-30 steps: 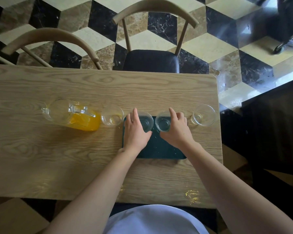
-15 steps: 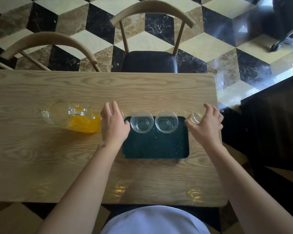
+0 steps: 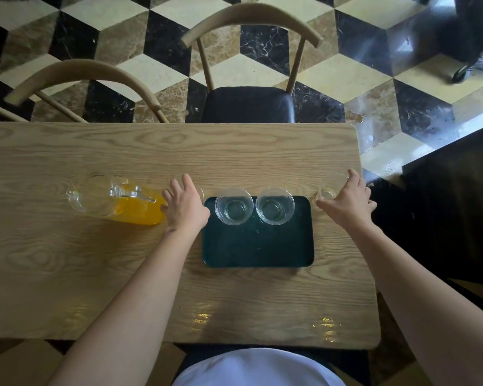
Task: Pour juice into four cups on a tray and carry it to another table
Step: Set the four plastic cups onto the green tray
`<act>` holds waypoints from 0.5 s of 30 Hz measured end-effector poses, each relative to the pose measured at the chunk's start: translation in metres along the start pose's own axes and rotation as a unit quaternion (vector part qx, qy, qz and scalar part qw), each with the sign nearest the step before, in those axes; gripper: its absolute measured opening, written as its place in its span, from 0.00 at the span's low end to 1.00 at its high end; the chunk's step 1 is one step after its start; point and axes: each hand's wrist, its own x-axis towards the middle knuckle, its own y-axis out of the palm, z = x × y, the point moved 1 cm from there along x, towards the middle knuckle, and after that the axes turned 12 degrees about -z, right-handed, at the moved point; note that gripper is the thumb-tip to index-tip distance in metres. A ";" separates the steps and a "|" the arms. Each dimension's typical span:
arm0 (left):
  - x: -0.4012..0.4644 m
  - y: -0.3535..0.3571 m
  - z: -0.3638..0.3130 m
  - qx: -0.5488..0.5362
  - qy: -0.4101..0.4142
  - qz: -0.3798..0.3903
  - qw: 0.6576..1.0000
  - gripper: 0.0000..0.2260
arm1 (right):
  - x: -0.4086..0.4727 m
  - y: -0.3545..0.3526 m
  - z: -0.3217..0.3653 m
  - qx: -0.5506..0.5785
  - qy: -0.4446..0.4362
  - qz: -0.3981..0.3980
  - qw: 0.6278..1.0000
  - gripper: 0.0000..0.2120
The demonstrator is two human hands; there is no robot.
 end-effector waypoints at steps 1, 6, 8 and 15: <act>0.000 0.001 0.001 -0.005 0.000 -0.001 1.000 0.39 | -0.001 0.000 0.000 0.004 -0.001 -0.002 1.000 0.49; -0.010 -0.001 0.006 -0.020 0.016 -0.035 0.999 0.40 | -0.014 -0.008 -0.001 0.034 -0.025 -0.038 0.998 0.47; -0.019 -0.003 0.009 -0.029 0.023 -0.054 0.998 0.41 | -0.028 -0.015 -0.001 0.047 -0.038 -0.053 0.997 0.47; -0.077 -0.005 0.030 -0.107 0.022 -0.130 0.985 0.44 | -0.099 -0.027 -0.013 0.081 -0.051 -0.056 0.994 0.45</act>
